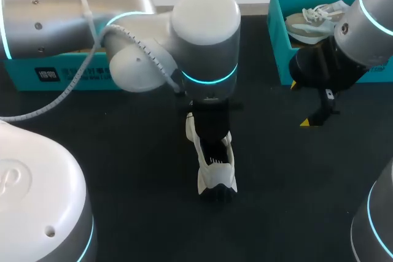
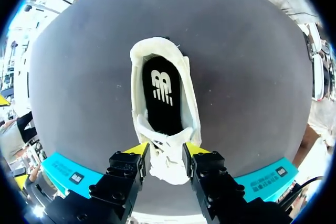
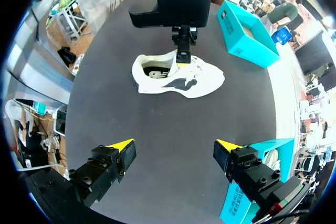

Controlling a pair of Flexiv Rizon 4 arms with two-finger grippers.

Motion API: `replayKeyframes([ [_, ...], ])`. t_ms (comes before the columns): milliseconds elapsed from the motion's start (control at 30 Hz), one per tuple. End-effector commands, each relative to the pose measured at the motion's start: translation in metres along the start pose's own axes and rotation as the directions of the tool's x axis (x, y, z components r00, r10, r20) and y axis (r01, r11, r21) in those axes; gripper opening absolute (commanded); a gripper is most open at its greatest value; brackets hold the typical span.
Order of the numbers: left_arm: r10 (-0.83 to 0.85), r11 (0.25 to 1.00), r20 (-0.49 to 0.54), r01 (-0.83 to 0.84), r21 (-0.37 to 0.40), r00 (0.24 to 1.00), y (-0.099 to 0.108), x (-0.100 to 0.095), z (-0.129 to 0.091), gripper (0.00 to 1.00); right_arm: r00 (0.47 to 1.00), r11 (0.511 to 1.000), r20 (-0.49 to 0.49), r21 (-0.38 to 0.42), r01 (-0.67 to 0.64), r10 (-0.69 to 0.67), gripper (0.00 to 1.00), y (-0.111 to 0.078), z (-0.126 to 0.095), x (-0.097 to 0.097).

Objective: Take the shoe out of the shoebox, open the shoe tongue, remove and reinsert the insole, then place the shoe into the shoebox

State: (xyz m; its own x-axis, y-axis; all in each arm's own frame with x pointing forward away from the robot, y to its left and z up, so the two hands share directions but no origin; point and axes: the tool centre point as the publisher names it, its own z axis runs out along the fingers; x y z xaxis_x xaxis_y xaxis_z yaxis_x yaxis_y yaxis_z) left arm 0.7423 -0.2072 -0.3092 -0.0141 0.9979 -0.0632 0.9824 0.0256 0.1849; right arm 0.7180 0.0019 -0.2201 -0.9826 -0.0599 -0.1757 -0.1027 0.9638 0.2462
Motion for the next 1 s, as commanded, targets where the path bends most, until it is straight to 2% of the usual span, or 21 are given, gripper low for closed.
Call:
replayKeyframes([
  [33,0.011,1.000,0.000,-0.011,0.009,1.000,-0.003,0.006,-0.004,0.40,1.000,1.000,0.002,0.003,-0.001,0.001,1.00,0.000,0.001,0.001],
  [267,0.001,0.999,-0.018,0.000,0.055,1.000,-0.014,0.007,0.015,0.25,1.000,1.000,0.002,0.003,-0.001,0.001,1.00,0.000,0.001,0.001],
  [433,-0.023,0.997,-0.016,0.024,0.067,1.000,-0.019,0.007,0.016,0.23,1.000,1.000,0.002,0.003,-0.001,0.001,1.00,0.000,0.001,0.001],
  [667,-0.065,0.996,0.005,0.065,0.061,0.998,-0.010,0.006,0.001,0.27,1.000,1.000,0.002,0.003,-0.001,0.001,1.00,0.000,0.001,0.001],
  [767,-0.072,0.995,-0.009,0.073,0.064,0.997,-0.009,0.003,0.006,0.30,1.000,1.000,0.002,0.003,-0.001,0.001,1.00,0.000,0.001,0.001],
  [867,-0.084,0.993,-0.019,0.086,0.076,0.996,-0.014,0.003,0.015,0.25,1.000,1.000,0.002,0.003,-0.001,0.001,1.00,0.000,0.001,0.001],
  [933,-0.103,0.992,-0.038,0.105,0.062,0.994,-0.019,0.004,0.019,0.30,1.000,1.000,0.002,0.003,-0.001,0.001,1.00,0.000,0.001,0.001],
  [1000,-0.134,0.987,-0.046,0.138,0.083,0.990,-0.023,0.005,0.021,0.38,1.000,1.000,0.002,0.003,-0.001,0.001,1.00,0.000,0.001,0.001],
])
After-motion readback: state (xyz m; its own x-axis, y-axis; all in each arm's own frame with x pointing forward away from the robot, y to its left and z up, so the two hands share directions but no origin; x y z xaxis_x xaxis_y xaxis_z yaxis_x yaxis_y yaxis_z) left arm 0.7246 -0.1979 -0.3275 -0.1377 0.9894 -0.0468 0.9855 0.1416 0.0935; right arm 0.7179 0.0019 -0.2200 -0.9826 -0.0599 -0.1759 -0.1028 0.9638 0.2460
